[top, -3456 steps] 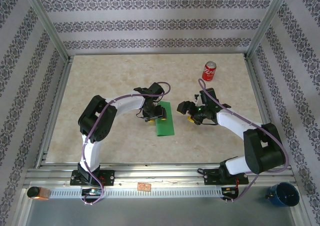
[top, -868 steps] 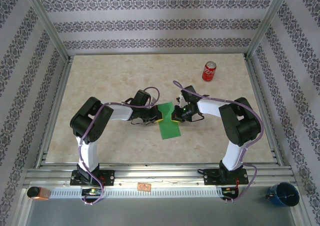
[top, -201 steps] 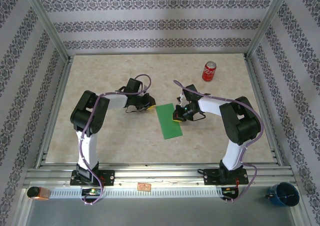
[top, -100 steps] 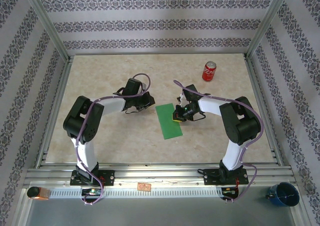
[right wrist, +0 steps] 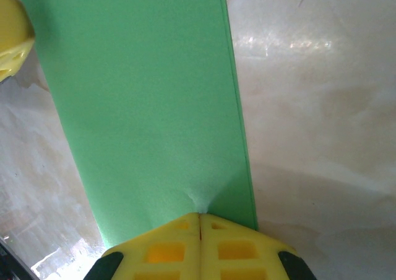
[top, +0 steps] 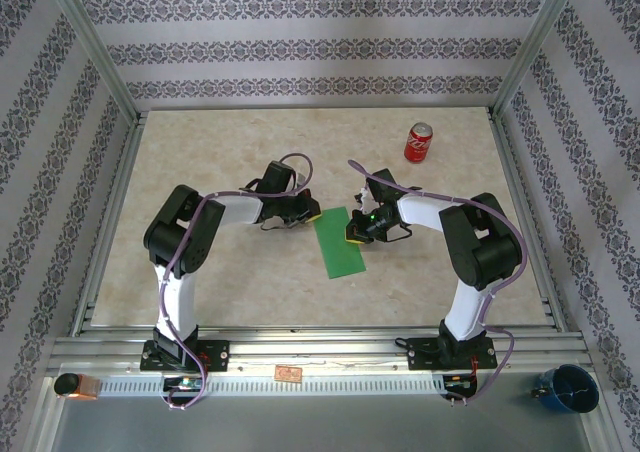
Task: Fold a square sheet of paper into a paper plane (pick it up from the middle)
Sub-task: First fold the square sheet of paper in half at the center of the table.
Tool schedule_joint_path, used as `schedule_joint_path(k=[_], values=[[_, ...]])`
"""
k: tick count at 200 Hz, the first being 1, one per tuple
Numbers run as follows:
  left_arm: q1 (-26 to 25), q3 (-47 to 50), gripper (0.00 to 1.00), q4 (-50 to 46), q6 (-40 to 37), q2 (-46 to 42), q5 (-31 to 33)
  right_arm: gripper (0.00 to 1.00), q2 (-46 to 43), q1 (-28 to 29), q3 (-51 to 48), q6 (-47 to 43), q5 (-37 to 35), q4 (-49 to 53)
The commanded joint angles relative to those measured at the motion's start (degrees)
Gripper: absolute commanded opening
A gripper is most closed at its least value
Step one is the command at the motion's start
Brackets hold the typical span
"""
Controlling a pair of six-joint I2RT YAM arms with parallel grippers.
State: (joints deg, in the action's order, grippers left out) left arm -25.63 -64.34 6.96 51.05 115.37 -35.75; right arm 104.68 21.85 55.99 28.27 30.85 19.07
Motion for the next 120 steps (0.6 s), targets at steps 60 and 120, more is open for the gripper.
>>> schedule_joint_path(k=[60, 120], values=[[1.6, 0.7, 0.08, -1.1, -1.0, 2.5, 2.1, 0.00, 2.4, -0.7, -2.6, -0.3, -5.3, 5.3], [1.3, -0.6, 0.13, -4.8, -0.5, -3.9, 1.3, 0.00, 2.3, -0.7, -2.4, 0.2, -5.3, 5.3]])
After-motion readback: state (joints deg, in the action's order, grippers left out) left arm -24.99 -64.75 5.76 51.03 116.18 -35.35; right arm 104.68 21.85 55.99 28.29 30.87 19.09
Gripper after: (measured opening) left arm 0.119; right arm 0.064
